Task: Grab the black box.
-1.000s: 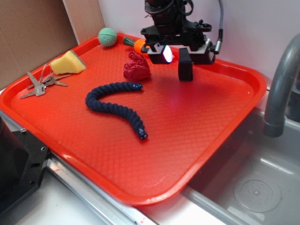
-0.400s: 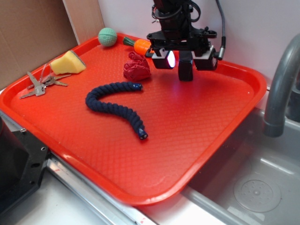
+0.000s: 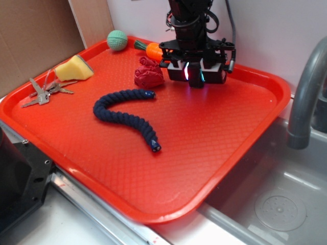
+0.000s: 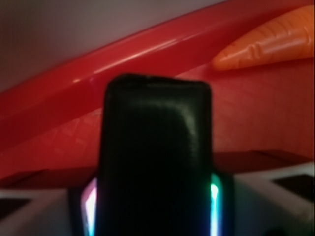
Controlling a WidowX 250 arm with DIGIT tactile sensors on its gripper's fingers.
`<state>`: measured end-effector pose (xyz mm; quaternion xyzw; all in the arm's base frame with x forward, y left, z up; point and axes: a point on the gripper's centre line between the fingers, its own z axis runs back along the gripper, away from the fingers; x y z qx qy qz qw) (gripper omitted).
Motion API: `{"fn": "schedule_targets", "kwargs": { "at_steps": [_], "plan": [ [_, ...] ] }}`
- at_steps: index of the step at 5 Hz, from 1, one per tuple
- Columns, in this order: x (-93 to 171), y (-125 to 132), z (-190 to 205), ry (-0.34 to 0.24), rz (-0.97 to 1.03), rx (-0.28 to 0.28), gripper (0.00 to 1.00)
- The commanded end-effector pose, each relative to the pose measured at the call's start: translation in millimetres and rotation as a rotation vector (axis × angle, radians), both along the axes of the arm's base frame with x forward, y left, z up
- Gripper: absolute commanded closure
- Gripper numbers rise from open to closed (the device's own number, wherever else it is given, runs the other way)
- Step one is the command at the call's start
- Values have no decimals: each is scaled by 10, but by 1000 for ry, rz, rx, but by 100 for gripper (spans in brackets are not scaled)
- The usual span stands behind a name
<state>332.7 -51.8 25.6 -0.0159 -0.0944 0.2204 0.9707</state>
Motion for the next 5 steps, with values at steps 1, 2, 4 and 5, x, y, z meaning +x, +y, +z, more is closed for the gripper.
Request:
{"fn": "schedule_targets", "kwargs": {
  "at_steps": [1,2,4,5],
  "plan": [
    [-291,-99,644,34,-6,-16,100],
    [-734,-293,1140,19,-260,-138,100],
    [-1237,-321,1495,45,-571,-84,100],
    [-1245,-159,1577,30,-484,-67,100]
  ]
}}
